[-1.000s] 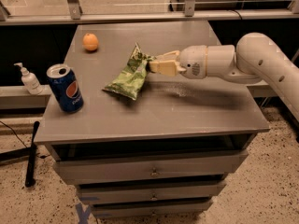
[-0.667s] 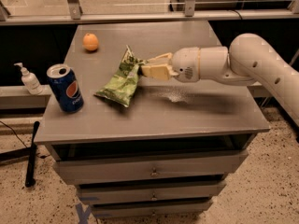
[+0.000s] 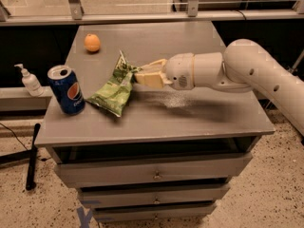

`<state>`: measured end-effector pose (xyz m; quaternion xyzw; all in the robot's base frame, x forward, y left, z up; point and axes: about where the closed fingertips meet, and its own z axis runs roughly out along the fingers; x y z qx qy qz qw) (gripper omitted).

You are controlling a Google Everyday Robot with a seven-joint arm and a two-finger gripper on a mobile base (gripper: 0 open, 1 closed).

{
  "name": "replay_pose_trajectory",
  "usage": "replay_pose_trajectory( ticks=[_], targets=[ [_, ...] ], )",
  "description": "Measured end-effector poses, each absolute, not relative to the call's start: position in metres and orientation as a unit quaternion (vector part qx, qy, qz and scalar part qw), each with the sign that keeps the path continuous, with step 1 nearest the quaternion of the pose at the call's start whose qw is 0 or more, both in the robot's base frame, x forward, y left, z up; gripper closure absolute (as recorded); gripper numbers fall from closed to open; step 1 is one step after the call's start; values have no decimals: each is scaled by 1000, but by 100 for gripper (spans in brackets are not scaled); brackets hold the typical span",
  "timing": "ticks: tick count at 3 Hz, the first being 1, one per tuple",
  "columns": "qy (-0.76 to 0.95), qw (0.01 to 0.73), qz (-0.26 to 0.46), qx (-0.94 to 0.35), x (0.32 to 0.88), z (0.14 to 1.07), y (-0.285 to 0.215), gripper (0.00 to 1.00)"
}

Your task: Move green jalapeno chip bag near pepsi can

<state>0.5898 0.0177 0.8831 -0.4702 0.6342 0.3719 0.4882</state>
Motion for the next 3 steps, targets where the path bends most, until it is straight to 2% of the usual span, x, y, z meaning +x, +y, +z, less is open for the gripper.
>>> replay_pose_trajectory(
  ticks=[1, 2, 3],
  targets=[
    [639, 488, 366, -469, 586, 881, 23, 90],
    [645, 486, 364, -464, 583, 881, 28, 72],
    [648, 485, 362, -462, 581, 880, 31, 50]
  ],
)
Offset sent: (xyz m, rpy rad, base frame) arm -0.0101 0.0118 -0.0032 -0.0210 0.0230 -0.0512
